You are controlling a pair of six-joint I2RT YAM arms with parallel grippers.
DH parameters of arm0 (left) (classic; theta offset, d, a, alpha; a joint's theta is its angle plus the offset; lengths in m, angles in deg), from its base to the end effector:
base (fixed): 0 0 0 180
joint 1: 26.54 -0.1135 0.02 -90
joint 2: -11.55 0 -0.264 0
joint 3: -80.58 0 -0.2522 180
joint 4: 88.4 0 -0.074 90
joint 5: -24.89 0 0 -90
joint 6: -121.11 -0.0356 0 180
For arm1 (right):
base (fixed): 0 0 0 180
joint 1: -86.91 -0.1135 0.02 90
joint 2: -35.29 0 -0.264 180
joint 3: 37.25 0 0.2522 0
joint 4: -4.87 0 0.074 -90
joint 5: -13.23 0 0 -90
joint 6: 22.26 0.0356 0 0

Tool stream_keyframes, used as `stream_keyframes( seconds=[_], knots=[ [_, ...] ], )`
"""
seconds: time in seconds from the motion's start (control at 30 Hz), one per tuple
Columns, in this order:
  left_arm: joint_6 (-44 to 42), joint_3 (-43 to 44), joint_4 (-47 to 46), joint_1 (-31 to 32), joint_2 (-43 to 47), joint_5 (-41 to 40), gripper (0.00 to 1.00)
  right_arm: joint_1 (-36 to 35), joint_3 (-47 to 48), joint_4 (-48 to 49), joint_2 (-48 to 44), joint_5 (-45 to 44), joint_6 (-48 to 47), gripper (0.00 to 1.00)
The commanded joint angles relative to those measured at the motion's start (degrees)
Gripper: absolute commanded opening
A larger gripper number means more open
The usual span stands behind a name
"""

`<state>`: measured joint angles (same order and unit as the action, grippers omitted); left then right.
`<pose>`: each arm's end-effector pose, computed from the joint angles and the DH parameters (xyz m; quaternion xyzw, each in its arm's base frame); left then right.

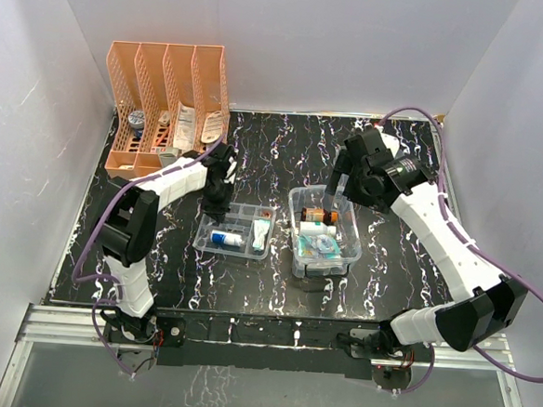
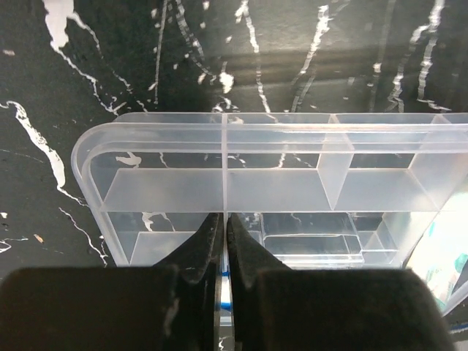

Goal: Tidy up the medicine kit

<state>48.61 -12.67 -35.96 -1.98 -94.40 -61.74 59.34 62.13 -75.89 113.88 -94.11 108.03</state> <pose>0.3313 -0.1537 0.1804 0.0654 0.9846 -0.0843 0.1384 0.2333 0.1098 0.3683 0.1446 0.9446 0.0222 0.2938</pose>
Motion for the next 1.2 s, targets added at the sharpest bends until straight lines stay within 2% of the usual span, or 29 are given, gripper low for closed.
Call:
stream_keyframes(
  seconds=[0.0,0.43,0.63,0.7,0.73,0.93,1.03,1.1,1.17],
  knots=[
    [-6.58,5.12,3.67,0.78,6.07,2.67,0.0,0.59,-2.72,2.71,-0.8,0.28,-1.63,0.99],
    [-12.0,9.45,12.13,1.02,11.26,7.17,0.0,3.45,-12.88,13.38,1.82,0.69,-12.69,0.98],
    [-13.49,8.4,14.39,1.02,14.32,7.19,0.0,4.92,-16.17,18.56,4.53,2.95,-17.43,0.91],
    [-13.58,7.91,14.89,1.02,15.23,6.85,0.0,5.18,-16.95,20.37,5.25,3.78,-18.7,0.84],
    [-13.6,7.69,15.07,1.02,15.65,6.76,0.0,5.43,-17.32,21.2,5.67,4.15,-19.63,0.77],
    [-12.93,6.69,15.49,0.93,17.94,5.76,0.0,6.04,-16.29,22.96,9.58,6.41,-24.66,0.17],
    [-12.2,6.02,15.48,0.77,18.84,5.25,0.0,6.13,-14.57,22.93,12.12,7.02,-27.57,0.05],
    [-11.73,5.36,15.57,0.63,19.65,5.17,0.0,6.13,-12.8,22.88,13.5,7.56,-29.85,0.0],
    [-11.17,4.81,15.63,0.45,20.27,5.02,0.0,6.14,-11.06,22.67,14.79,8.1,-31.96,0.0]
  ],
)
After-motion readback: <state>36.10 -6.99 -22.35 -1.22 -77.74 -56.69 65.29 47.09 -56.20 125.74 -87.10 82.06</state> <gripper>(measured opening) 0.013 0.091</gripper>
